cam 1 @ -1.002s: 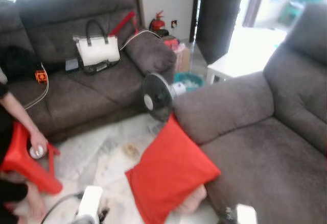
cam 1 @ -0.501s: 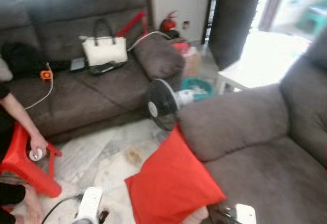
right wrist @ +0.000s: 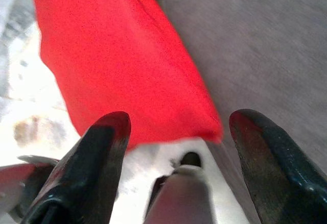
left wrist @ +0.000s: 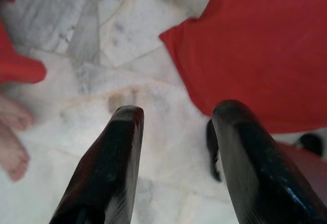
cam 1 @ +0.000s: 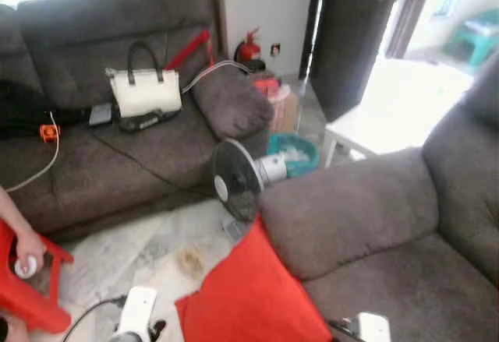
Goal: Move the pillow to the sofa from floor
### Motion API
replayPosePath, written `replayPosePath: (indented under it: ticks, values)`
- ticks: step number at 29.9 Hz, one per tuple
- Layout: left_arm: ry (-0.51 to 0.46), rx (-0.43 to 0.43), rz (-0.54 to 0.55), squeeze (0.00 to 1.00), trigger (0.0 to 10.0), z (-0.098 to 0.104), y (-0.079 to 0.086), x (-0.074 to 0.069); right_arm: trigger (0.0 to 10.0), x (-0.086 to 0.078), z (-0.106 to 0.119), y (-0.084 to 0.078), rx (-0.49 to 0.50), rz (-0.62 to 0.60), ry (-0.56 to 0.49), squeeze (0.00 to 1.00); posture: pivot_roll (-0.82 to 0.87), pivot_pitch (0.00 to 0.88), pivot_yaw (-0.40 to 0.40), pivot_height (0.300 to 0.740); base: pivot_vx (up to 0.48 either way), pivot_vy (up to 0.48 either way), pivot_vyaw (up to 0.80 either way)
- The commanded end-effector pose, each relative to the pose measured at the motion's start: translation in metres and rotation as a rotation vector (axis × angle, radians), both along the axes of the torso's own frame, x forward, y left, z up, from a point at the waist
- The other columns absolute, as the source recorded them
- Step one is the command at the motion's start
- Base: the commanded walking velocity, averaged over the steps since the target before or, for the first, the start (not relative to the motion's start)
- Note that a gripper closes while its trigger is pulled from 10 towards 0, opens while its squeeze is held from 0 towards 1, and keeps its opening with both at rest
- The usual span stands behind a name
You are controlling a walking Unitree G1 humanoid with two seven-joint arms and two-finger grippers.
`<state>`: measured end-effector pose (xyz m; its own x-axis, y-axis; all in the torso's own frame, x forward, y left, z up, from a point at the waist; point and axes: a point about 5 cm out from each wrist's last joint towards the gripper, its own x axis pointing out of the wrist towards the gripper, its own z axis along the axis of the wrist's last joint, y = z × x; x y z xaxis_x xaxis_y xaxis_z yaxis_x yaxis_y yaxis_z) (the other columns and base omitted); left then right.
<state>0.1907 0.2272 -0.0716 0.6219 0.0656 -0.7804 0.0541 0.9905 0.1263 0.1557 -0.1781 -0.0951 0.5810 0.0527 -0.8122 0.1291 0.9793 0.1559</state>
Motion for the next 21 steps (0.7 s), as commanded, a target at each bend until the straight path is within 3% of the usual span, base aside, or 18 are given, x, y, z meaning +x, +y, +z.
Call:
replayPosePath:
  ticks: [1,12,21]
  values:
    - [0.0,-0.005,-0.023,0.0,10.0,-0.0006,-0.0064,0.0018,10.0,-0.0075,-0.0014,-0.0117,-0.032,-0.006,0.014,0.0,0.08,0.0,0.002,0.74,0.0,0.0,0.0]
    - [0.001,-0.003,-0.02,0.0,10.0,-0.0007,-0.0064,0.0015,10.0,-0.0077,-0.0015,-0.012,-0.028,-0.01,0.014,0.0,0.08,0.002,-0.001,0.74,0.0,0.0,0.73]
    - [0.0,-0.004,-0.02,0.0,10.0,-0.0008,-0.0066,0.0013,10.0,-0.0083,-0.0017,-0.0122,-0.023,-0.026,0.015,0.0,0.08,0.003,-0.002,0.74,0.0,0.0,0.0]
